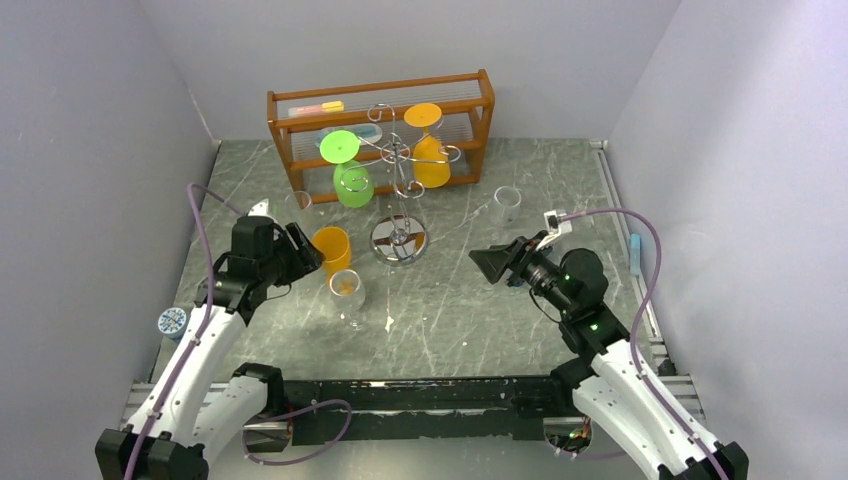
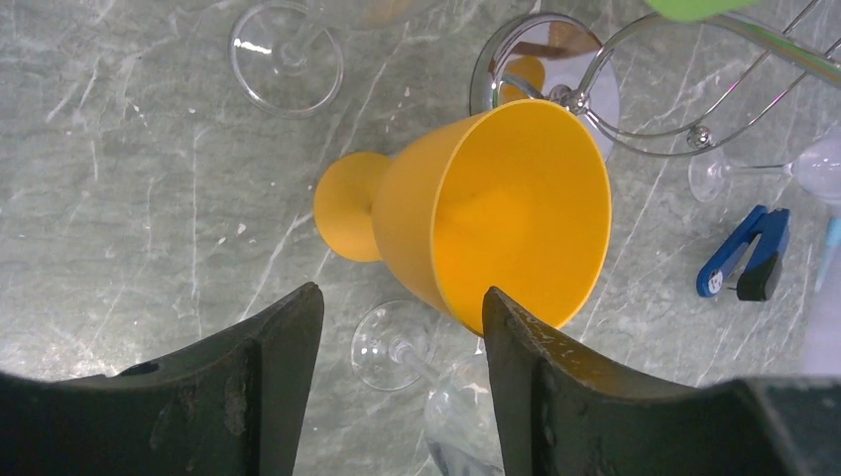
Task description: Place the wine glass upside down on the wine glass rack
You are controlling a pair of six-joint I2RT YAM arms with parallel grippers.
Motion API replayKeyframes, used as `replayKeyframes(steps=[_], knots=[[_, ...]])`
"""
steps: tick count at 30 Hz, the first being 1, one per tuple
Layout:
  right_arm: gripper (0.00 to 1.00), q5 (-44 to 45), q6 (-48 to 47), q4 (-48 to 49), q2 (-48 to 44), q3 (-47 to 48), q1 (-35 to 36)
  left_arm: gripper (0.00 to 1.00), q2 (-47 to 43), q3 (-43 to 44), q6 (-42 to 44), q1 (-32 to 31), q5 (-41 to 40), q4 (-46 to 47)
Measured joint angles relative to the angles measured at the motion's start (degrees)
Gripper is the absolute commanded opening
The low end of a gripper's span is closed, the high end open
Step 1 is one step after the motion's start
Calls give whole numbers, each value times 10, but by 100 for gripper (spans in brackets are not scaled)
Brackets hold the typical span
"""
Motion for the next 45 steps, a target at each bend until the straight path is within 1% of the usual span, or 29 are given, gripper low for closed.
replayKeyframes(steps=[7, 9, 10, 15, 17, 18, 23, 31, 38, 45], knots=[[72, -22, -7, 47, 28, -20, 6, 57, 24, 0, -9, 0, -2, 20], [72, -21, -11, 54, 39, -20, 14, 54, 34, 1, -7, 0, -3, 23], [72, -19, -13, 57, 45, -20, 19, 50, 39, 4, -4, 0, -4, 22], [71, 4, -26, 60, 63, -20, 52, 20, 71, 31, 19, 0, -14, 14], [71, 15, -29, 63, 64, -20, 63, 10, 75, 34, 29, 0, -16, 7], [71, 21, -30, 64, 65, -20, 69, 6, 76, 36, 33, 0, -17, 4], [70, 47, -34, 65, 68, -19, 93, 5, 76, 54, 55, 0, -24, -30], [72, 71, -30, 63, 45, -14, 103, 5, 38, 146, 91, 0, -67, -90], [77, 69, -18, 63, 16, -7, 104, 5, -9, 223, 106, 0, -117, -135], [79, 51, 2, 75, -1, -1, 105, 5, -66, 291, 110, 0, -161, -162]])
